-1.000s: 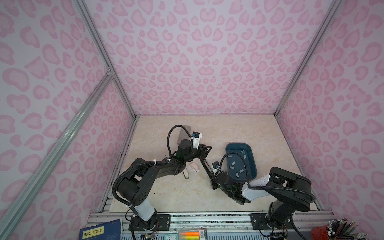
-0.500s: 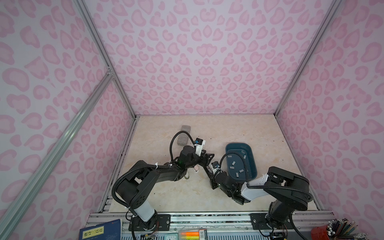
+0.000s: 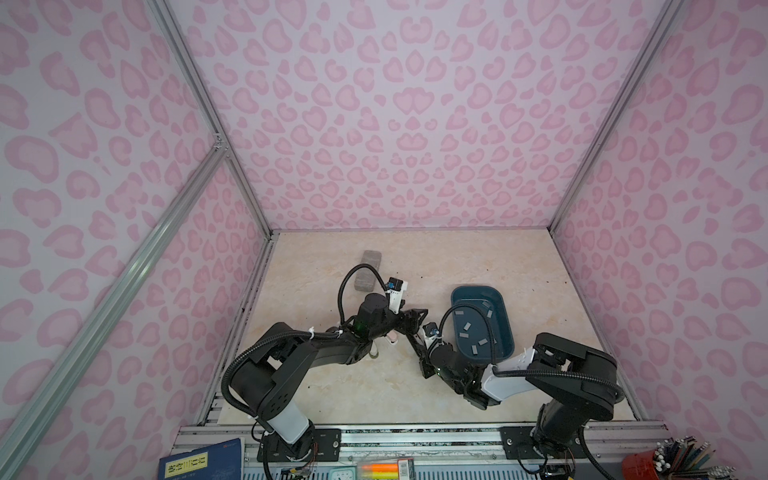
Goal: Load the staples into the stapler
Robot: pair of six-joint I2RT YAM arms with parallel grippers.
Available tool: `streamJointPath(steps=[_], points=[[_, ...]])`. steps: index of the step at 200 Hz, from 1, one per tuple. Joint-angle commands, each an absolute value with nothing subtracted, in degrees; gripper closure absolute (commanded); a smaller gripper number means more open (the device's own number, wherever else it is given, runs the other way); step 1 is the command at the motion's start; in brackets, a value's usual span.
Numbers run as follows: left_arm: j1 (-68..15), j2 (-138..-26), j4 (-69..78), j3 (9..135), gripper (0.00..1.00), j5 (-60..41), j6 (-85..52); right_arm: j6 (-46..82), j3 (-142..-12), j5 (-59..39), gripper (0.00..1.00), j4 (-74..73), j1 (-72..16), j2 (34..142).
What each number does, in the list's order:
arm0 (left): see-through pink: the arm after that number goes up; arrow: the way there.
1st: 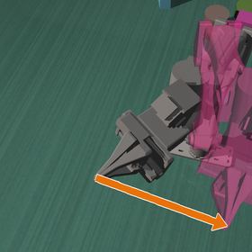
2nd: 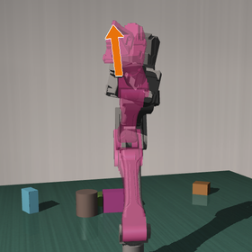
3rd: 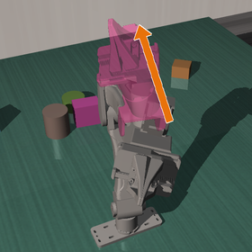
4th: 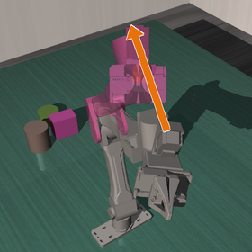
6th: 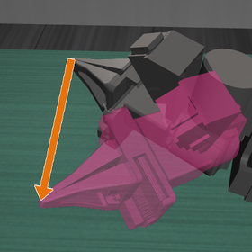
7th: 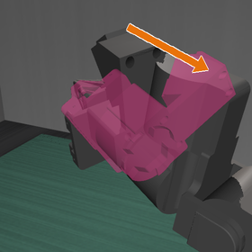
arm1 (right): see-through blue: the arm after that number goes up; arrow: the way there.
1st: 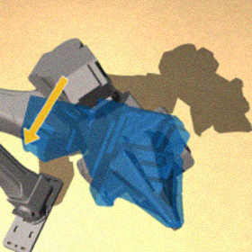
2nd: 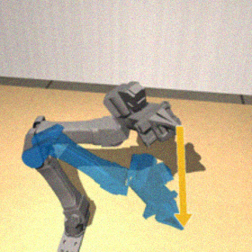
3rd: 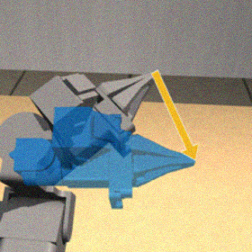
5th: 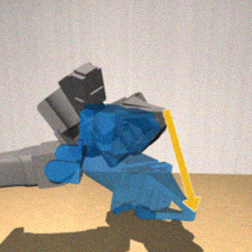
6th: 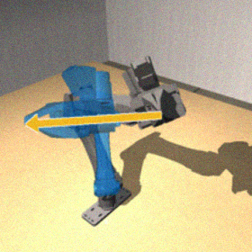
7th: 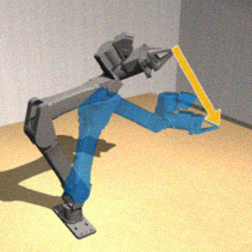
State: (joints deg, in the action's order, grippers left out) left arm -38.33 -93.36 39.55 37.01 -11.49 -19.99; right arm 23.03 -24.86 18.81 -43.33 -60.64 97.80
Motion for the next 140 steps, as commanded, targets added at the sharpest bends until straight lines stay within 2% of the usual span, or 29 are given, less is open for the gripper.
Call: streamJointPath(steps=[1,38,95,106,130,140], points=[[-38.25,-91.48,41.41,38.85,0.05,-11.65,-21.26,23.6,-24.96,18.39,0.93,-42.87,-60.65,98.63],[-38.19,-90.26,38.23,42.38,0.0,-11.82,-22.49,23.69,-25.14,18.19,0.93,-43.14,-60.64,99.21],[-38.12,-90.35,36.67,43.56,0.0,-10.64,-23.38,23.63,-25.32,18.19,0.92,-42.78,-60.69,99.13],[-38.12,-90.27,36.67,42.78,0.0,-9.77,-23.38,23.65,-25.31,18.2,0.89,-42.33,-60.71,98.61],[-38.08,-89.77,36.86,40.18,0.0,-7.52,-23.89,24.1,-25.07,18.58,0.7,-40.88,-60.75,96.69],[-38.09,-89.28,37.16,38.9,0.01,-6.84,-24.12,24.19,-24.72,18.8,0.67,-40.38,-60.65,95.64]])
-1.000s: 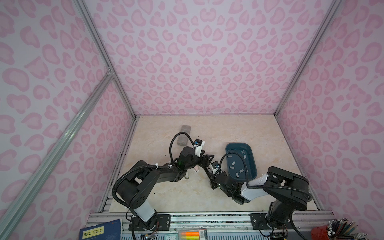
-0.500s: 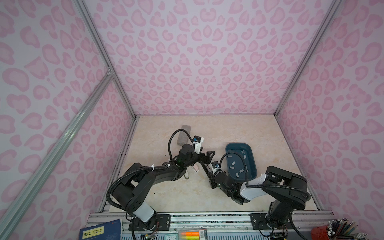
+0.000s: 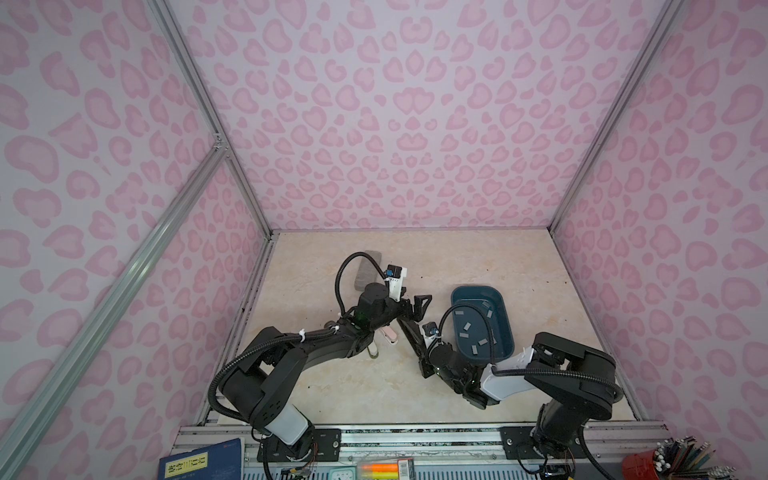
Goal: Load the staples into the stapler
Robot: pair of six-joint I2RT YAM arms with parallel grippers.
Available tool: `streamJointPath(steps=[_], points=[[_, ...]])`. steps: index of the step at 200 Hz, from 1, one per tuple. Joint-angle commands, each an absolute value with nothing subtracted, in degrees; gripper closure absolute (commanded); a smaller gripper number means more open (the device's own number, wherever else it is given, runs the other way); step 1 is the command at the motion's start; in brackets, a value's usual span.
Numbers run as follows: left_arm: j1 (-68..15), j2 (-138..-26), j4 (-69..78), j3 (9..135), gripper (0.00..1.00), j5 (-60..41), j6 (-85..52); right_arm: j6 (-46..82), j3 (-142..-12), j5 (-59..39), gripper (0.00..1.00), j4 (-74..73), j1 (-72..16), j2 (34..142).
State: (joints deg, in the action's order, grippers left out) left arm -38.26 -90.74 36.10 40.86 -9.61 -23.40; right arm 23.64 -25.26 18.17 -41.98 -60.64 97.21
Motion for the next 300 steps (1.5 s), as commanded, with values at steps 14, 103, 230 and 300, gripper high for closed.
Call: streamJointPath(steps=[14,103,230,300], points=[[-38.14,-88.53,37.42,37.36,0.02,-6.18,-24.43,24.33,-24.19,18.81,0.65,-39.8,-60.8,93.91],[-38.97,-87.38,39.17,31.88,0.12,-8.38,-22.68,24.21,-24.09,18.28,0.62,-31.99,-61.47,80.93],[-41.71,-92.28,40.3,31.51,0.22,-7.12,-20.39,26.66,-27.44,17.77,0.82,-31.34,-60.26,89.31],[-41.73,-93.3,40.99,31.35,0.23,-6.6,-20.21,28.96,-25.54,16.96,0.85,-35.51,-60.27,93.98]])
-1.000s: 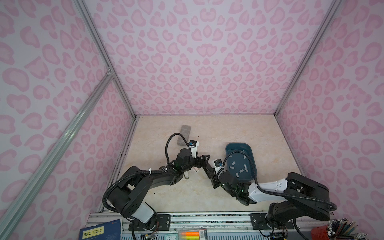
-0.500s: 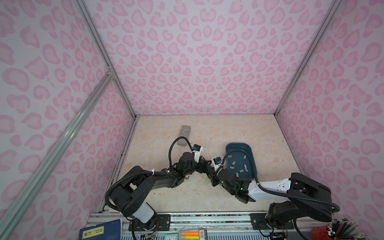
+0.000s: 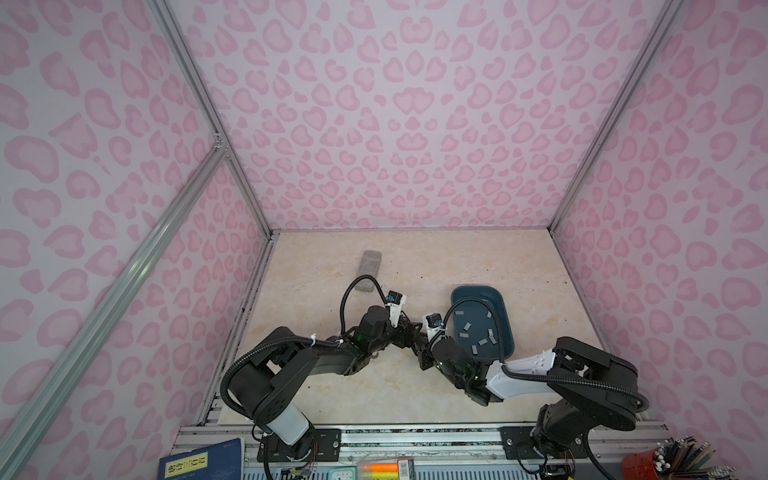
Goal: Load the staples into the stapler
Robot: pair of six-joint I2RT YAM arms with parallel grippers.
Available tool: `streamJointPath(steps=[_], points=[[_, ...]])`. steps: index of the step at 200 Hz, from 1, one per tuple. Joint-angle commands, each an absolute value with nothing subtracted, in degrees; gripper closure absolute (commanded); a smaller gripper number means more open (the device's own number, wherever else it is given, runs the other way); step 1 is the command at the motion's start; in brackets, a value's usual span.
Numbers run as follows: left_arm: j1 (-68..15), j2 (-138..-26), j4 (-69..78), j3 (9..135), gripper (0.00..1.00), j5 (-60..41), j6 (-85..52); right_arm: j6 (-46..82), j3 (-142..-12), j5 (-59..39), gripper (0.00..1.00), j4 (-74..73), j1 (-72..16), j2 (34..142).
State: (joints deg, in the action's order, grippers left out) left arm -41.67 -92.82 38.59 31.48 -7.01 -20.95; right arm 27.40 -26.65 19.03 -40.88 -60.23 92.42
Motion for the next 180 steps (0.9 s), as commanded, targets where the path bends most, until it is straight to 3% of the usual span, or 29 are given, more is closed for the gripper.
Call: streamJointPath(steps=[1,96,152,180], points=[[-41.74,-93.32,40.97,31.32,0.23,-6.6,-20.21,28.98,-25.51,16.96,0.85,-35.55,-60.32,94.06],[-41.67,-91.39,39.12,32.91,0.23,-6.49,-19.73,28.24,-26.25,18.14,0.84,-34.95,-60.25,93.66],[-41.73,-77.29,30.25,34.04,0.15,0.33,-19.58,29.75,-33.82,26.68,0.63,-13.96,-60.21,80.36],[-41.71,-66.21,23.77,34.59,0.11,10.15,-20.92,31.27,-37.73,28.36,0.48,-3.53,-60.14,71.79]])
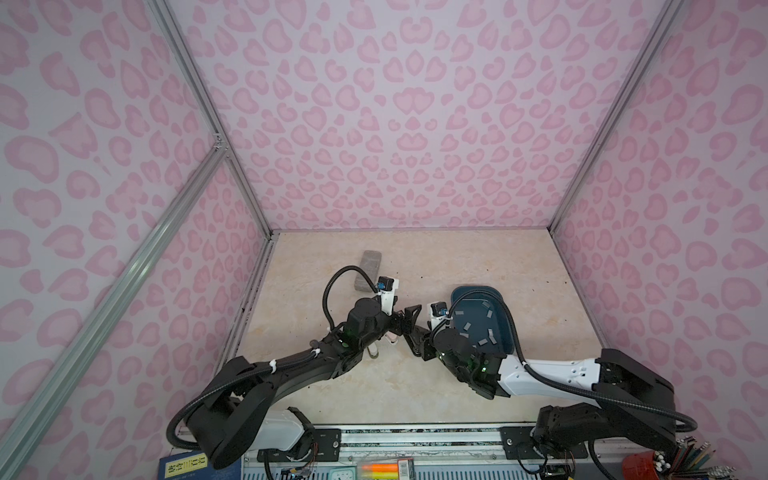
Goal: Load the staples into the stapler
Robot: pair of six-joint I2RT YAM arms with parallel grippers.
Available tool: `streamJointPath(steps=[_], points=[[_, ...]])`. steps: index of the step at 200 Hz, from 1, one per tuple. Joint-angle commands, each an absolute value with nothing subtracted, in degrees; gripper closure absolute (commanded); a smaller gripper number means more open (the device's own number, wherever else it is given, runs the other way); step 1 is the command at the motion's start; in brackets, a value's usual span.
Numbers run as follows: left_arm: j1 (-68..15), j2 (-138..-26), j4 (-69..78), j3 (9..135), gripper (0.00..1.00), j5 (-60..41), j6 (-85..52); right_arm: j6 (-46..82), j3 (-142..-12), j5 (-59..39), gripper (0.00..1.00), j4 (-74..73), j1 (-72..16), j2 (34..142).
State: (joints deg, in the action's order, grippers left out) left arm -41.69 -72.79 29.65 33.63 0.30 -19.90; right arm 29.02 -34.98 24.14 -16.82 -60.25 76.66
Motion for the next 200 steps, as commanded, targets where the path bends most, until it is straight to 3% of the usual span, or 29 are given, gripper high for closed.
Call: streamJointPath(steps=[1,40,59,78,92,113,123,135,141,154,167,200], points=[[-41.69,-65.71,23.23,34.66,0.11,10.39,-20.96,31.41,-38.03,28.68,0.48,-3.04,-60.13,71.54],[-41.65,-54.75,22.01,35.65,0.02,28.01,-17.24,35.61,-51.38,37.75,0.42,19.24,-56.74,65.23],[-41.58,-56.27,17.49,40.49,0.03,30.99,-8.31,27.3,-50.97,37.98,0.4,13.26,-54.96,60.64],[-40.39,-57.39,18.53,41.67,0.03,42.38,-0.97,15.11,-49.54,42.67,0.39,9.11,-48.73,57.02],[-34.21,-57.03,18.92,39.25,0.03,39.32,0.77,8.49,-45.64,45.33,0.35,6.13,-40.84,54.46],[-19.3,-56.17,19.94,32.29,0.02,29.98,-7.79,3.63,-33.19,42.26,0.31,-3.59,-20.83,50.55],[-15.21,-56.43,24.74,27.02,0.02,31.48,-8.64,12.49,-29.29,36.03,0.3,-3.96,-10.55,49.25],[-12.03,-58.44,29.26,23.04,0.03,34.44,-8.54,14.42,-24.85,18.78,0.3,-8.56,-1.53,47.67],[-10.92,-59.85,30.43,22.28,0.03,35.12,-8.55,13.14,-22.64,15.85,0.22,-12.63,-0.13,47.76],[-9.38,-64.07,32.76,22.11,0.02,34.7,-6.88,12.31,-20.92,22.81,0.17,-15.77,0.11,50.3],[-8.13,-69.2,35.66,22.22,0.02,35.2,-6.74,14.58,-20.83,27.02,0.17,-16.76,1.44,54.49],[-4.67,-77.84,40.61,23.42,0.0,32.29,-8.88,11.51,-21.27,20.23,0.2,-26.26,2.19,67.39]])
